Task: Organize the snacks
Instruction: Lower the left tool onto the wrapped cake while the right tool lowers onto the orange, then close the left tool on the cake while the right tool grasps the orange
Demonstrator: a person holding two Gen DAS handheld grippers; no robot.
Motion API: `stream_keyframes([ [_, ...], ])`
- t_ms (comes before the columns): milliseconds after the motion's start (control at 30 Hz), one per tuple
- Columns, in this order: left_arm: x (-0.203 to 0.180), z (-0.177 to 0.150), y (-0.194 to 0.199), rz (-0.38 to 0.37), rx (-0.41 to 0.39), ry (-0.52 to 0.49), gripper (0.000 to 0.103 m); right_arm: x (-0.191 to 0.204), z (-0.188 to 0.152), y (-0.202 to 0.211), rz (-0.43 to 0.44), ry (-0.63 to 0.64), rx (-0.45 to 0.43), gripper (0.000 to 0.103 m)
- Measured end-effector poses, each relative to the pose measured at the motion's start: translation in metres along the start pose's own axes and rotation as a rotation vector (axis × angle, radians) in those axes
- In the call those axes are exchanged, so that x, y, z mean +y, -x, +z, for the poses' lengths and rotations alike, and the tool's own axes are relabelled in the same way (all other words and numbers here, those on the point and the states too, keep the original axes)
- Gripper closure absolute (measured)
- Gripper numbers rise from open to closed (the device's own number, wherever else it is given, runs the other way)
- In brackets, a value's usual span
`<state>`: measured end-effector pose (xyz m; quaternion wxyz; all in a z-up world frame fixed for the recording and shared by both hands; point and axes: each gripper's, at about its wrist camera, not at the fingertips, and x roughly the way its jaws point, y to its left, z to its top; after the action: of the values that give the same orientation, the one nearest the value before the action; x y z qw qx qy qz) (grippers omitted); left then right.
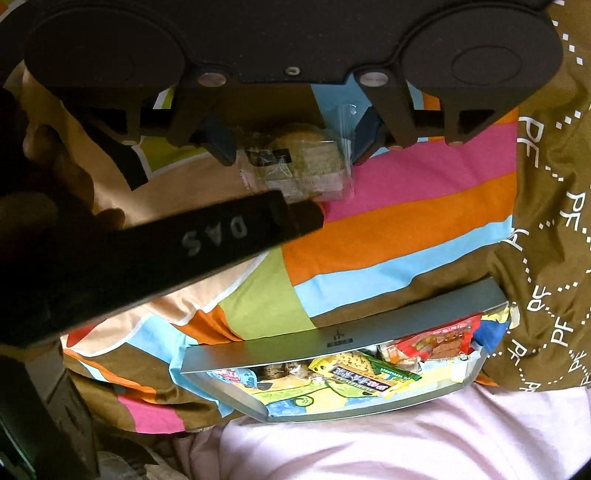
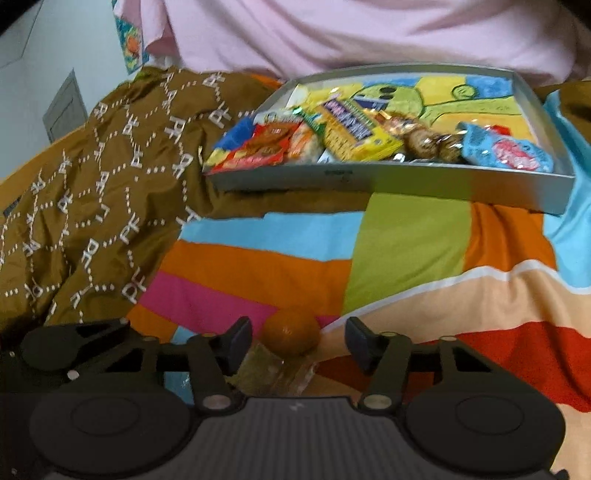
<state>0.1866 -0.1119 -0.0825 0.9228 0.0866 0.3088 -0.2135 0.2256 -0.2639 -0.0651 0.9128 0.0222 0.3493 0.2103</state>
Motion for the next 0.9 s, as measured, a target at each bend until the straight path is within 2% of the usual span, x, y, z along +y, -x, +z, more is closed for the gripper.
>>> stream_keyframes([
  [100,0.0,-0.001,0.0,0.003,-0.001,0.004,0.036,0.0,-0.001,-0.005,0.0,-0.003,0.008,0.051],
  [300,-0.001,-0.001,-0.001,0.016,-0.003,0.002,0.038,-0.007,-0.003,-0.01,0.011,-0.064,0.011,0.052],
  [400,-0.002,0.0,-0.002,0.019,-0.001,0.0,0.042,-0.01,-0.002,-0.011,0.041,-0.091,0.018,0.064],
  [700,-0.005,0.003,-0.002,0.035,0.003,-0.007,0.051,-0.014,0.0,0.0,0.036,-0.119,-0.025,0.065],
  [900,-0.004,0.007,0.002,0.072,-0.02,-0.004,0.053,-0.018,0.007,0.017,0.036,-0.124,-0.083,0.065],
])
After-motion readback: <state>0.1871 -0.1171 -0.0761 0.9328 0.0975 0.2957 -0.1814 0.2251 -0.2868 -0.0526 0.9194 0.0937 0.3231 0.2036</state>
